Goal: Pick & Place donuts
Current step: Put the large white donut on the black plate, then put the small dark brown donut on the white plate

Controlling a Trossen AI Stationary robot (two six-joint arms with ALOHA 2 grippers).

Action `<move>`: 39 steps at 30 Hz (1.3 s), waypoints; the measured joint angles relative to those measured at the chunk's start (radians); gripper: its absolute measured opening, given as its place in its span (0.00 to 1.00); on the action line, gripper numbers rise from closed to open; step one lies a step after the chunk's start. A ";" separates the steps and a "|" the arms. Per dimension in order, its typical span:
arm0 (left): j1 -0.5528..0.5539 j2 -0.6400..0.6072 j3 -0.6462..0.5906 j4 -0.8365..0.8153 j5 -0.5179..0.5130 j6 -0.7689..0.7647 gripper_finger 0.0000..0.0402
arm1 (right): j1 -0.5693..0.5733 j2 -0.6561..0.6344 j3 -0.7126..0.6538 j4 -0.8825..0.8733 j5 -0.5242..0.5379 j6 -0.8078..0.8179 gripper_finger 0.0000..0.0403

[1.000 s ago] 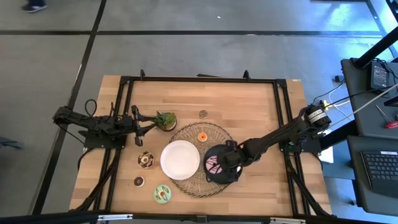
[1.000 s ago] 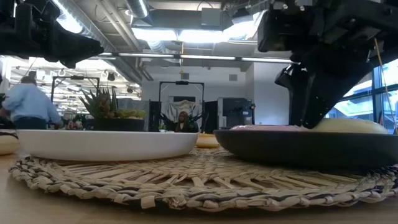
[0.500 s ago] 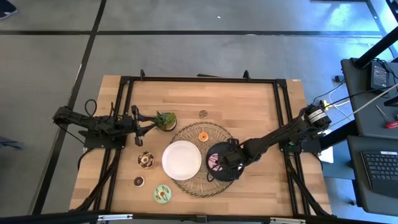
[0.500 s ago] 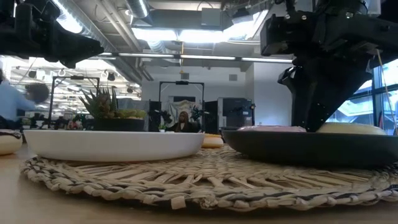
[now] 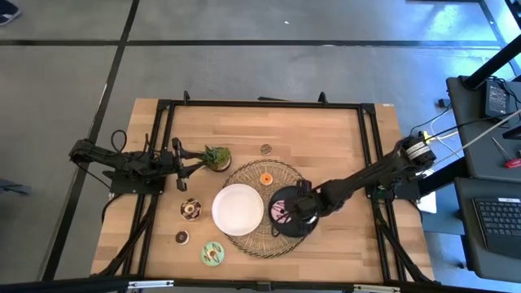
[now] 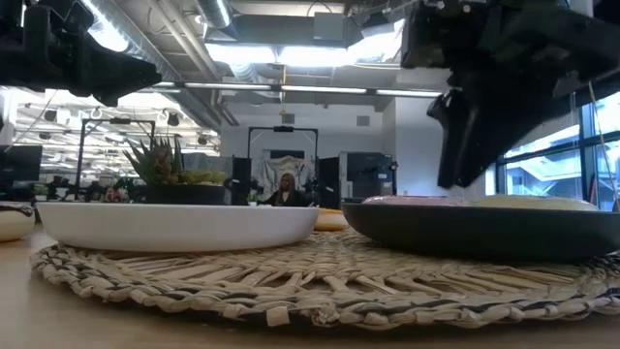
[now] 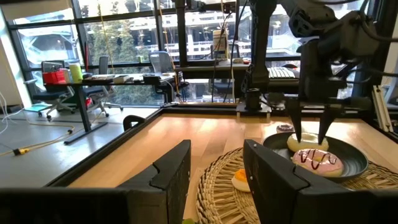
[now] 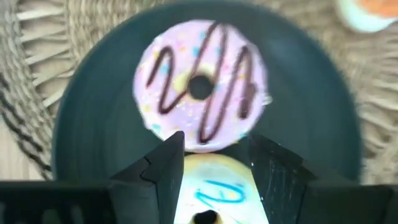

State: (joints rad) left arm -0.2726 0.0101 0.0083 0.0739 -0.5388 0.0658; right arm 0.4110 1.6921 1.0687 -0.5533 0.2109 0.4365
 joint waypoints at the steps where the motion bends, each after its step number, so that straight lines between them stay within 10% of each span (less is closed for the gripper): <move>1: 0.000 0.000 0.000 0.000 0.000 0.000 0.36 | 0.000 -0.015 0.000 -0.004 0.011 0.002 0.44; 13: 0.000 0.000 0.000 0.001 -0.007 0.000 0.36 | 0.053 -0.198 0.000 -0.434 0.125 0.365 0.44; 24: 0.000 0.021 0.036 0.083 0.033 -0.031 0.36 | 0.024 -0.213 -0.076 -0.465 0.189 0.314 0.44; 34: 0.000 0.353 0.225 0.071 0.050 -0.015 0.36 | -0.014 -0.435 -0.224 -0.394 0.225 0.294 0.37; 39: 0.000 0.599 0.471 -0.279 0.063 -0.111 0.36 | -0.028 -0.593 -0.327 -0.219 0.293 0.218 0.32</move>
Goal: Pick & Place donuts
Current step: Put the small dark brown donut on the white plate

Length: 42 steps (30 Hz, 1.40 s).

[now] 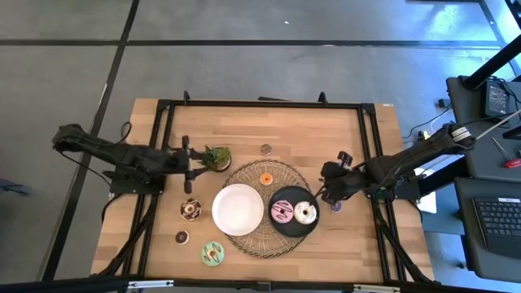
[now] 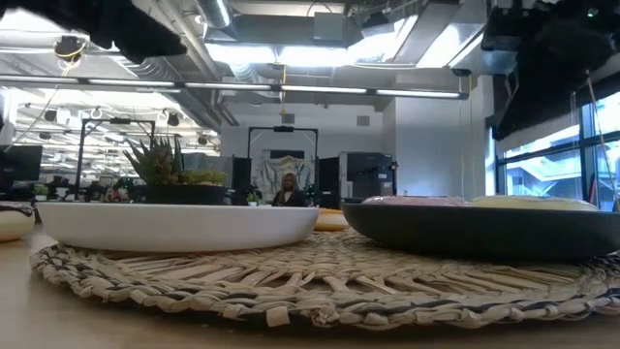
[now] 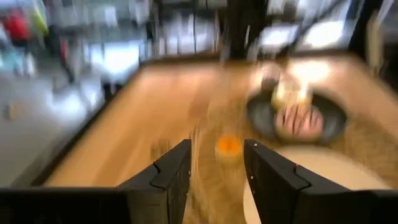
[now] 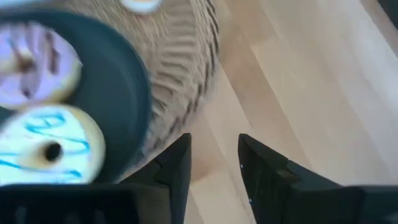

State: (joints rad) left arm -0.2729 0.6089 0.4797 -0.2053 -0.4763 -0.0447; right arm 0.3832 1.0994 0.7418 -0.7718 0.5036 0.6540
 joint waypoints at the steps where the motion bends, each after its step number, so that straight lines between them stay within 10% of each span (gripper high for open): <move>1: 0.000 0.043 0.055 -0.095 0.001 -0.050 0.36 | -0.004 -0.025 -0.019 0.036 0.000 -0.007 0.31; 11: 0.000 0.363 0.408 -0.645 0.180 -0.467 0.36 | -0.053 -0.114 -0.113 0.225 0.124 -0.197 0.27; 31: -0.005 0.511 0.423 -0.679 0.393 -1.191 0.36 | -0.146 -0.109 -0.113 0.268 0.181 -0.452 0.27; 42: -0.286 0.552 0.424 -0.697 0.440 -1.593 0.36 | -0.146 -0.109 -0.113 0.280 0.184 -0.340 0.27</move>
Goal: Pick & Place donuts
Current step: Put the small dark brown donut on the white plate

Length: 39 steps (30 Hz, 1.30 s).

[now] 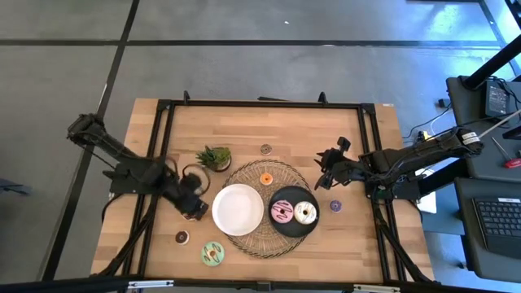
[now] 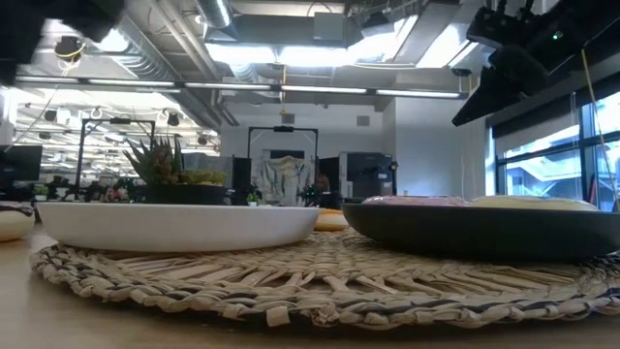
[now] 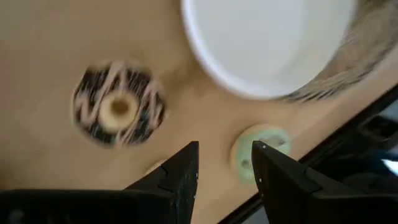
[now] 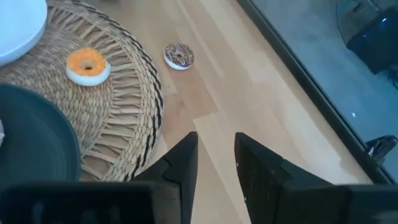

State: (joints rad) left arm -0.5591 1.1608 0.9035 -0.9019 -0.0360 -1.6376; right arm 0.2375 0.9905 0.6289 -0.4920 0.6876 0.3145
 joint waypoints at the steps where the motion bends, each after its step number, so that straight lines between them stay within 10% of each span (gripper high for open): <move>1: -0.030 0.011 0.000 -0.012 -0.005 -0.036 0.36 | 0.000 0.000 0.000 0.010 0.000 0.006 0.27; 17: -0.276 0.318 0.000 -0.048 0.098 -0.462 0.36 | 0.000 0.075 0.000 0.149 0.002 0.025 0.27; 39: -0.310 0.472 -0.001 0.082 0.124 -0.550 0.36 | 0.000 0.201 0.000 0.228 0.001 -0.035 0.27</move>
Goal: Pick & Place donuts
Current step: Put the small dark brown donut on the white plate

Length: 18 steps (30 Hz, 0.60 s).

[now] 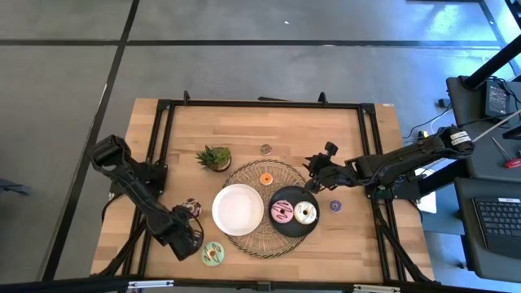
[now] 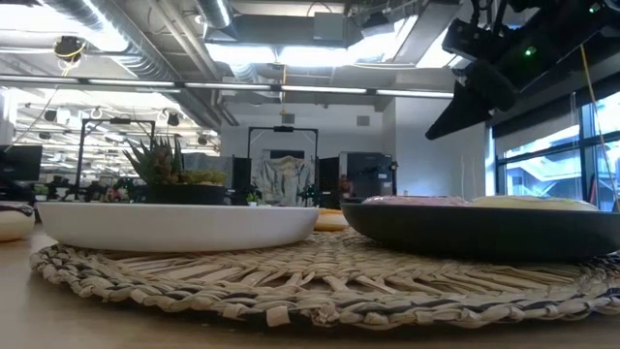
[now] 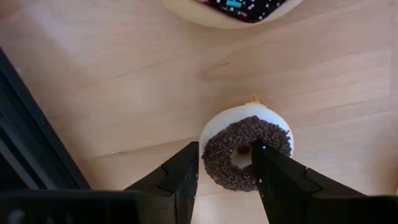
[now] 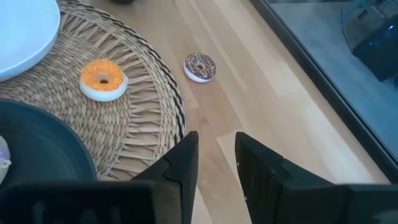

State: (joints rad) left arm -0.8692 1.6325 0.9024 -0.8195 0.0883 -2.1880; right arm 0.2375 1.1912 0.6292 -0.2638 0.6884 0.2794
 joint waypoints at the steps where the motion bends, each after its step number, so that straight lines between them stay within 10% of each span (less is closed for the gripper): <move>1: 0.000 0.001 0.000 0.004 0.000 0.000 0.36 | 0.000 0.000 0.000 0.000 0.000 0.000 0.27; 18: 0.000 0.002 0.000 0.011 -0.001 0.036 0.10 | 0.000 -0.001 0.000 0.014 0.000 -0.026 0.27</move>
State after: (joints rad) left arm -0.8692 1.6341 0.9024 -0.8090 0.0872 -2.1521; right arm 0.2375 1.1904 0.6292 -0.2501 0.6884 0.2531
